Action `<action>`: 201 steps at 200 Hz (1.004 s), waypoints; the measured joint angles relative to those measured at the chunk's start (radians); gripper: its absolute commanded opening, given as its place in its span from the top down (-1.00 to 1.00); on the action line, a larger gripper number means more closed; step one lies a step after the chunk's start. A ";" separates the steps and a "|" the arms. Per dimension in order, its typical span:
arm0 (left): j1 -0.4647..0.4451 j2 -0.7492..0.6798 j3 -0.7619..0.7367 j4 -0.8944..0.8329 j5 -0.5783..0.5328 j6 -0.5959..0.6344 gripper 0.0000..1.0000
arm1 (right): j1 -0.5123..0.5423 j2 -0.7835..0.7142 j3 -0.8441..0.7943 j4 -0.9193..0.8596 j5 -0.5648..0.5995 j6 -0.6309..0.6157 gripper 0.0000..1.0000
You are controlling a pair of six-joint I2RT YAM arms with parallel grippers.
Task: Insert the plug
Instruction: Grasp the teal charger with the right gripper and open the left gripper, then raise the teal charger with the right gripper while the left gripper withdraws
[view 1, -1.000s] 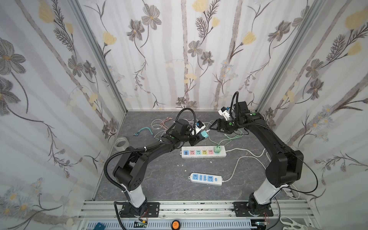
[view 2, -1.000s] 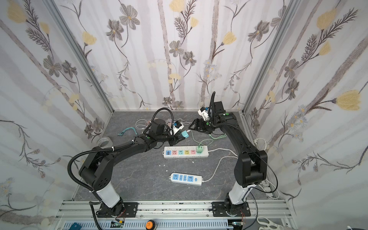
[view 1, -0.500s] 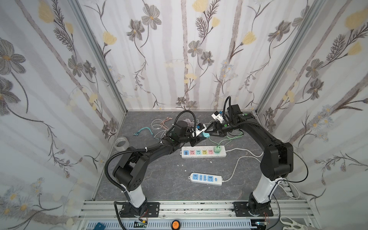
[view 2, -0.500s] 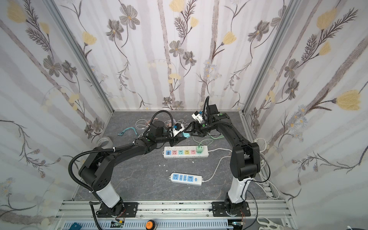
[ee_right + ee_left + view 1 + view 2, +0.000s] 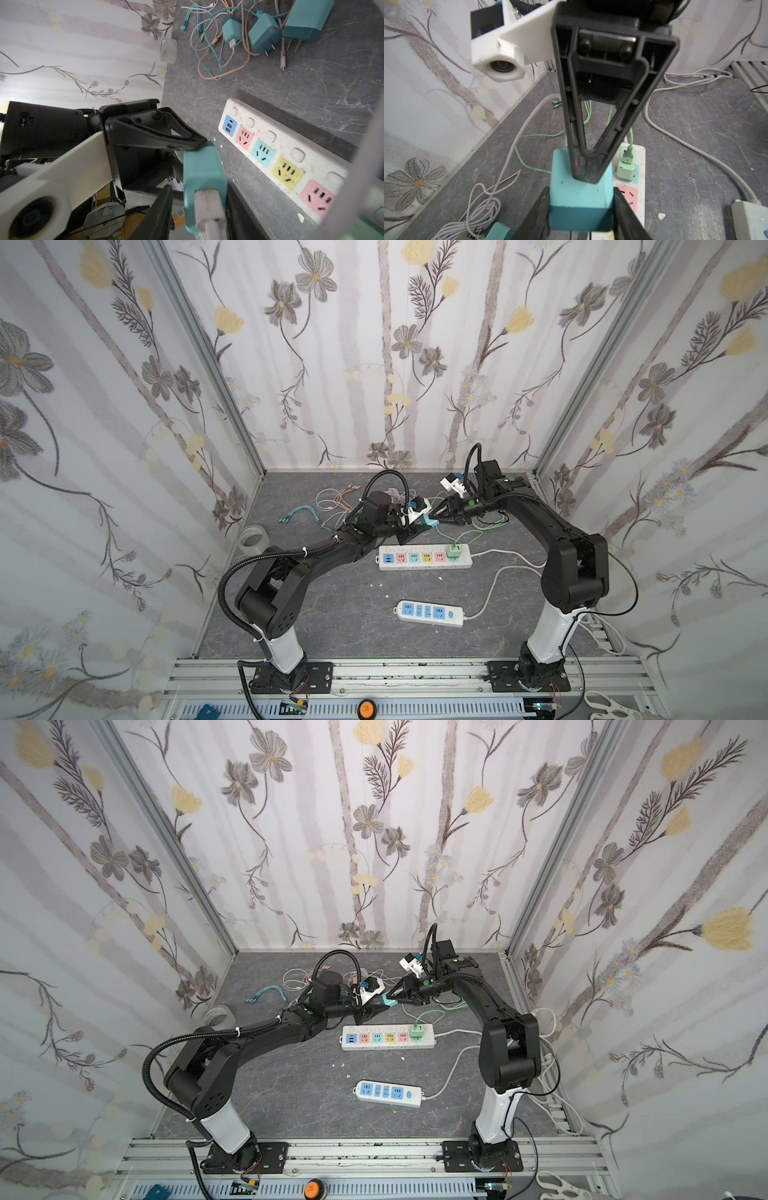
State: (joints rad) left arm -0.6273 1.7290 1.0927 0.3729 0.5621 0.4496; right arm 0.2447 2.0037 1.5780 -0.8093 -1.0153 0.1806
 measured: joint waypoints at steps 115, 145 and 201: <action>0.010 0.008 0.010 0.027 0.026 0.025 -0.30 | -0.005 -0.031 0.010 -0.010 0.043 -0.048 0.91; 0.066 0.049 0.057 0.005 0.003 -0.027 -1.00 | -0.039 -0.095 0.113 -0.034 0.041 -0.118 1.00; 0.097 0.195 0.204 0.002 -0.089 -0.095 -1.00 | -0.023 -0.098 0.336 -0.162 0.029 -0.243 1.00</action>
State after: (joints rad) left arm -0.5304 1.9240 1.2968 0.3748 0.4732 0.3546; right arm 0.2218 1.9053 1.9137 -0.9714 -0.9863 -0.0628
